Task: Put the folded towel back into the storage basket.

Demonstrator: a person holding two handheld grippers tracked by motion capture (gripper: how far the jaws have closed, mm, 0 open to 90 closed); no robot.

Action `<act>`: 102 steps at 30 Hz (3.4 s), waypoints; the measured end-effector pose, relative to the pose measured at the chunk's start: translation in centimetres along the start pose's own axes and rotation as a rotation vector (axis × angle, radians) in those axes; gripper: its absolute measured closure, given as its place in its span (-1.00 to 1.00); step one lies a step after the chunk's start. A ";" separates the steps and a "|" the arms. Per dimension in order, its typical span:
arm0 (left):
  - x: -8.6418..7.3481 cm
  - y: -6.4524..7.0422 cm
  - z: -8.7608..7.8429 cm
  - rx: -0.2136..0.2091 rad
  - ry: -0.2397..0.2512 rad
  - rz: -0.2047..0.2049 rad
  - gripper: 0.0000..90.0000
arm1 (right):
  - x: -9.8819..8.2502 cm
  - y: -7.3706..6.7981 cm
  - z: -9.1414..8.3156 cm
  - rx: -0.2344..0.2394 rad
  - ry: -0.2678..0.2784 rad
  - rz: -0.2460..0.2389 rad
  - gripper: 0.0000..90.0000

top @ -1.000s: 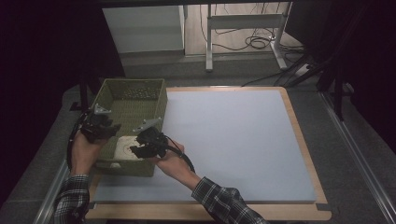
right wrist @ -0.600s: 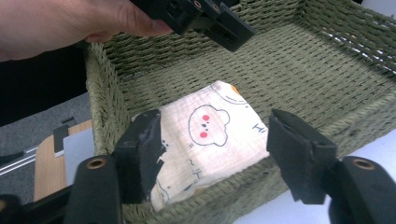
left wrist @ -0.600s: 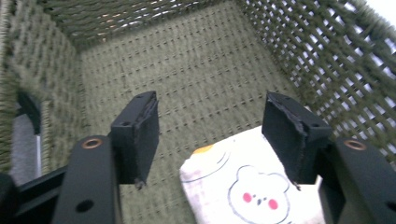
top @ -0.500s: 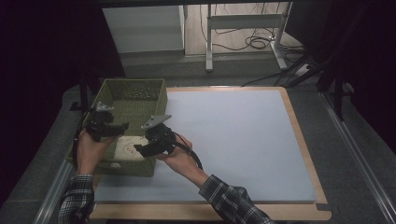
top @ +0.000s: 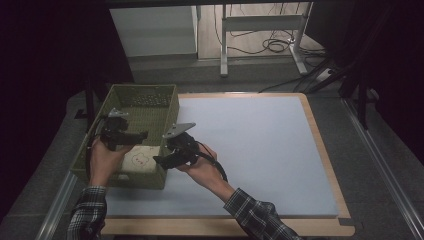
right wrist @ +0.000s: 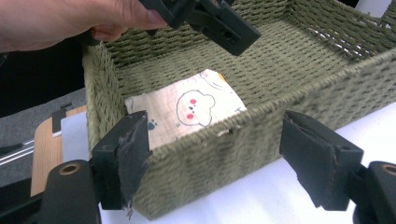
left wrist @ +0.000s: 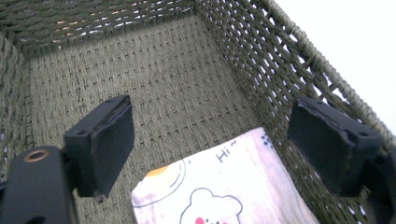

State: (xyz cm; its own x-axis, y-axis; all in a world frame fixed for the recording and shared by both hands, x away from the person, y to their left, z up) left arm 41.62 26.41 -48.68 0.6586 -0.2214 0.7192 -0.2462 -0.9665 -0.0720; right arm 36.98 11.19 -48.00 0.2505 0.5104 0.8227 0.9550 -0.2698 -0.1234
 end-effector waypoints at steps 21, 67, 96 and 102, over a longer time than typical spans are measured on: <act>1.8 2.8 -0.4 -0.075 0.054 -0.028 -0.90 | -3.0 1.5 -2.9 -0.011 -0.019 0.023 -0.60; 3.3 12.5 -0.3 -0.183 0.062 0.110 -0.96 | -9.3 4.3 -9.8 -0.022 -0.077 0.057 -0.83; 2.6 19.9 0.0 -0.300 0.106 0.156 -0.97 | -14.1 6.3 -16.2 -0.090 -0.070 0.093 -0.84; 1.6 21.1 0.3 -0.307 0.103 0.178 -0.97 | -15.0 6.6 -17.1 -0.102 -0.068 0.104 -0.84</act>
State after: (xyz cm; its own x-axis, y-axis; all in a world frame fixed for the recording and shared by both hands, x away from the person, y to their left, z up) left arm 37.68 5.59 -49.25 0.5154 -0.3530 0.7808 -0.5627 -0.8267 -0.0023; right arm 36.79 -12.21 -51.66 0.3609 0.5284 0.7685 0.9030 -0.4040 -0.1463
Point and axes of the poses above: each handheld gripper's, and its own axes: z roughly forward along the jaws, x roughly out of its top, y roughly to its right, the point moved 8 cm from there along z, roughly forward along the jaws, and after that the axes turned 9 degrees about x, right-handed, at the moved point
